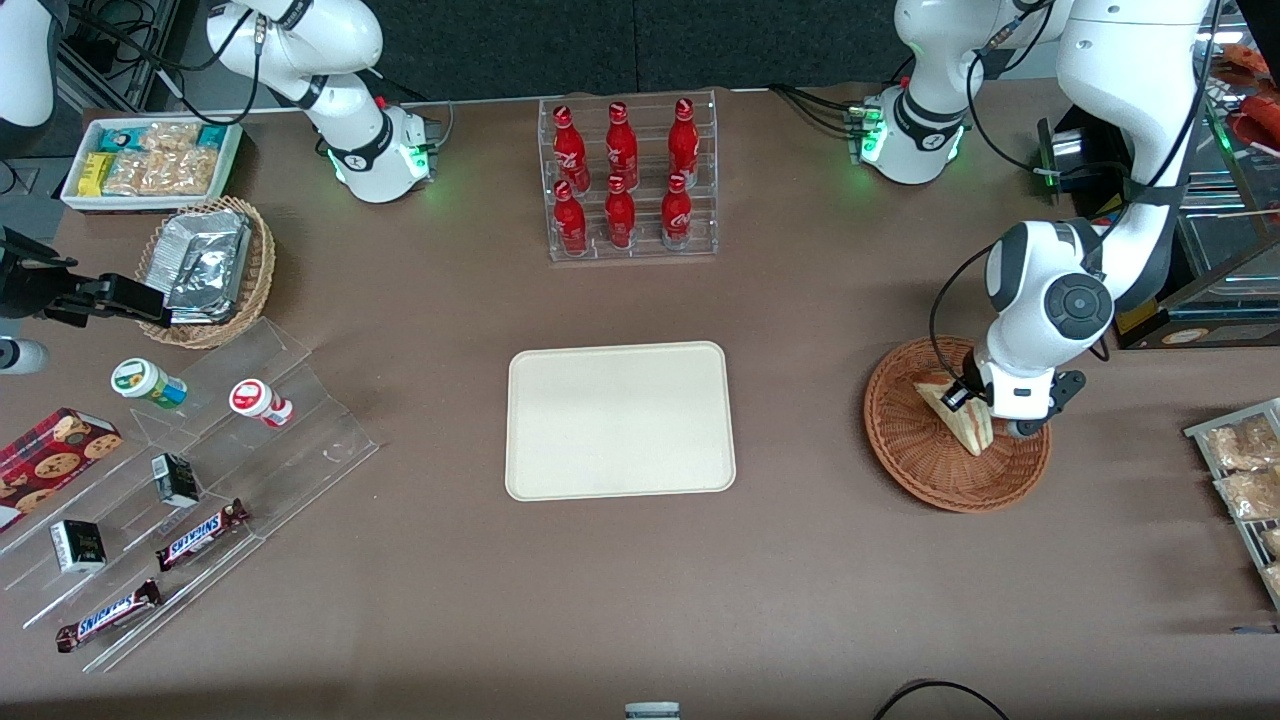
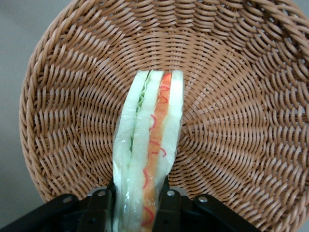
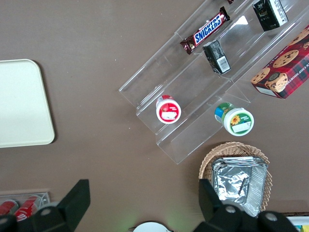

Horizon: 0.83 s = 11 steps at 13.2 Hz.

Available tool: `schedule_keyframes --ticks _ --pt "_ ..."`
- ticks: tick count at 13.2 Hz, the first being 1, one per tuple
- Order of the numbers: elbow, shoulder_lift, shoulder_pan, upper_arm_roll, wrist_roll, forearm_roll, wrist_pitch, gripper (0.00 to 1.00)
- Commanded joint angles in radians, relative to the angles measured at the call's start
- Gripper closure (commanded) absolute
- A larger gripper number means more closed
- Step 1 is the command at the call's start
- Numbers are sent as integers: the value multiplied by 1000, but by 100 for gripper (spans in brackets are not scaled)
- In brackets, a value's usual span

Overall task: Place sandwich from basket to tray
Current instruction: 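Close the left gripper on the sandwich and lift it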

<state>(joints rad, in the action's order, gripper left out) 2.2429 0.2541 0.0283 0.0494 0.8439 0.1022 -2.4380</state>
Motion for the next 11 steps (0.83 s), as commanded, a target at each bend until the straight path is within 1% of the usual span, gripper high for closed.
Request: schedule_keyframes --ticks 1,3,4,6,7,9,11 --pt "-70 -24 2 3 8 21 96 100" --pt "-205 -32 5 9 -29 19 293 100" --pt "-297 -29 10 15 -40 16 397 100" --pt "-425 -21 24 32 -49 13 522 100" --pt "-466 -19 38 53 -48 2 551 100" --pt "-505 -19 76 84 -29 -5 554 100" --pt "-534 -13 151 108 9 -2 553 100"
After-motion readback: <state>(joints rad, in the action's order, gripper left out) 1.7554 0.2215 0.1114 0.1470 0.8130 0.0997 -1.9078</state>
